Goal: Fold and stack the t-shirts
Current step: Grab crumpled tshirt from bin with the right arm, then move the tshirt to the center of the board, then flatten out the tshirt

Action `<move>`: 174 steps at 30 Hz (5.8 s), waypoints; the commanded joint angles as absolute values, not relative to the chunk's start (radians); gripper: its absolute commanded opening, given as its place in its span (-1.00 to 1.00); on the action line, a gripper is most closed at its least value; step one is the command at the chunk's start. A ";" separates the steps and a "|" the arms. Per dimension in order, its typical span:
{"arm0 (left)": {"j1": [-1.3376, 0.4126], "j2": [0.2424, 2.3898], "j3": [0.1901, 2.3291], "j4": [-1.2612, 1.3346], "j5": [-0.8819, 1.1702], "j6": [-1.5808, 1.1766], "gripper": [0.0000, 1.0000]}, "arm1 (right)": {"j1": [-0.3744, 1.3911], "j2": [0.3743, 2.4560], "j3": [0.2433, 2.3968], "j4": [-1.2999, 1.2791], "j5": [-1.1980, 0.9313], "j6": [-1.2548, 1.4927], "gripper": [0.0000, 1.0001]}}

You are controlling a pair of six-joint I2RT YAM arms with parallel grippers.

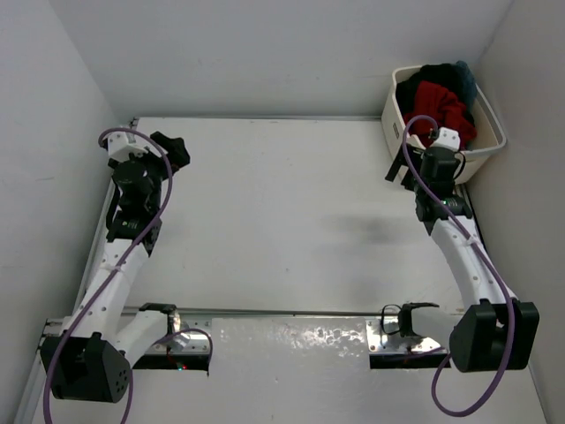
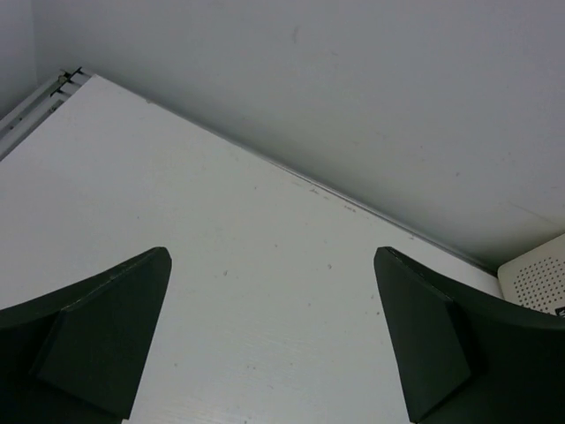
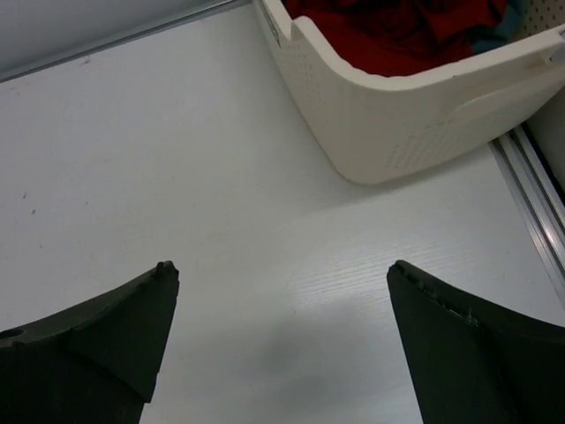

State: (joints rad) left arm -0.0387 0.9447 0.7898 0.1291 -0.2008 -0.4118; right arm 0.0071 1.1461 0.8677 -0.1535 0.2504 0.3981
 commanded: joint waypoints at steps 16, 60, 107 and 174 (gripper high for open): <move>-0.041 1.031 0.796 0.181 -0.298 -0.403 0.99 | -0.093 1.784 1.678 -0.262 0.321 0.196 0.98; -0.041 1.209 0.818 0.310 -0.081 -0.414 0.99 | -0.097 1.910 2.160 -0.020 0.031 0.089 -1.00; -0.517 1.730 1.040 0.117 0.141 -0.290 0.98 | 0.173 1.529 0.922 -0.042 0.121 0.253 0.98; -0.657 1.369 1.218 0.443 -0.925 -0.005 -1.00 | 0.164 1.316 1.275 0.104 0.245 0.008 -1.00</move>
